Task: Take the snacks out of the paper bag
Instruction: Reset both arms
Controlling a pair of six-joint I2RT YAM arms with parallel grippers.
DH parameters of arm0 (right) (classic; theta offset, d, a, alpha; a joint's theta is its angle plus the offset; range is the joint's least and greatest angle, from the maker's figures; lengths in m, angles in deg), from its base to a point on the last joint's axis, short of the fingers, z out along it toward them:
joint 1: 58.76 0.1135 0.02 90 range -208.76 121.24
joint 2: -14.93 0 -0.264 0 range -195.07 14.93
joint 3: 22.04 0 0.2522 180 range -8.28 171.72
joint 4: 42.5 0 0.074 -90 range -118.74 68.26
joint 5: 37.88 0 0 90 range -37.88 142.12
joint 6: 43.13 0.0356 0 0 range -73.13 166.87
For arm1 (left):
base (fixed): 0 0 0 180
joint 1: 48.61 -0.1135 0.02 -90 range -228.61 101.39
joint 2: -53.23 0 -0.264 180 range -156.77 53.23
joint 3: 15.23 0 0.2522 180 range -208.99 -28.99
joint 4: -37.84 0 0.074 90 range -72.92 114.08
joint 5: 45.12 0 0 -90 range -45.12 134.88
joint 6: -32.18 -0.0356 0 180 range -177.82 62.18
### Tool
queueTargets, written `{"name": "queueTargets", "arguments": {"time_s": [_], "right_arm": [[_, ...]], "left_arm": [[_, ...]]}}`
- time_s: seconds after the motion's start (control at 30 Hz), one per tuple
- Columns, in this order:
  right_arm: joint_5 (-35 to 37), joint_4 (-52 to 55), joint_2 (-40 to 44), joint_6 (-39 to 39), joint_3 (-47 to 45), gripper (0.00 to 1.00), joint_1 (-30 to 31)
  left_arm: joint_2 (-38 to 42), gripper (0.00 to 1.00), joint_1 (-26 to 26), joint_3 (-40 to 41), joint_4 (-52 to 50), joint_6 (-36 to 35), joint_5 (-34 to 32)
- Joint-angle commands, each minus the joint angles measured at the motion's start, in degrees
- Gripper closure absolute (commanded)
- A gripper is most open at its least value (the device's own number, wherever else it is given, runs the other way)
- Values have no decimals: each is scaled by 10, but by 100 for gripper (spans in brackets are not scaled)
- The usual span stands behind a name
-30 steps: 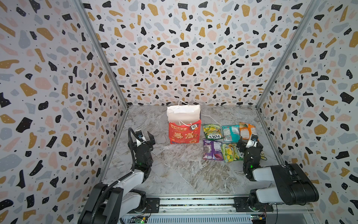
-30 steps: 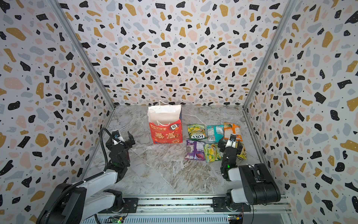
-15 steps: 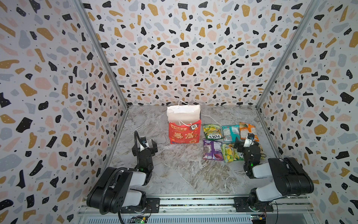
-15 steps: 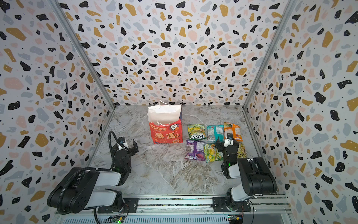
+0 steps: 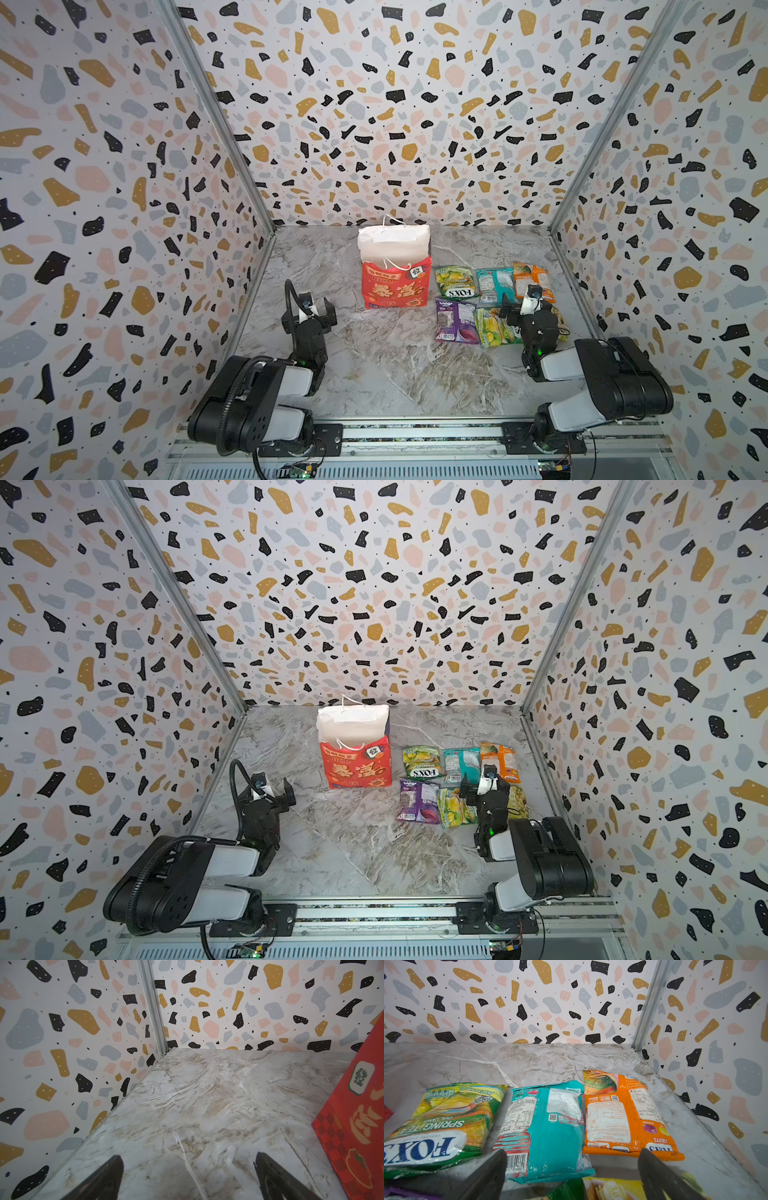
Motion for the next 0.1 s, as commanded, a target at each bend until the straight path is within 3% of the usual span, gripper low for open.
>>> {"name": "queueTargets", "arguments": {"time_s": [0.0, 0.07], "right_arm": [[7, -4, 5, -8, 11, 1, 2], [8, -8, 5, -8, 9, 1, 3]], "left_arm": [[6, 0, -2, -6, 34, 5, 2], [7, 0, -3, -4, 35, 7, 2]]}}
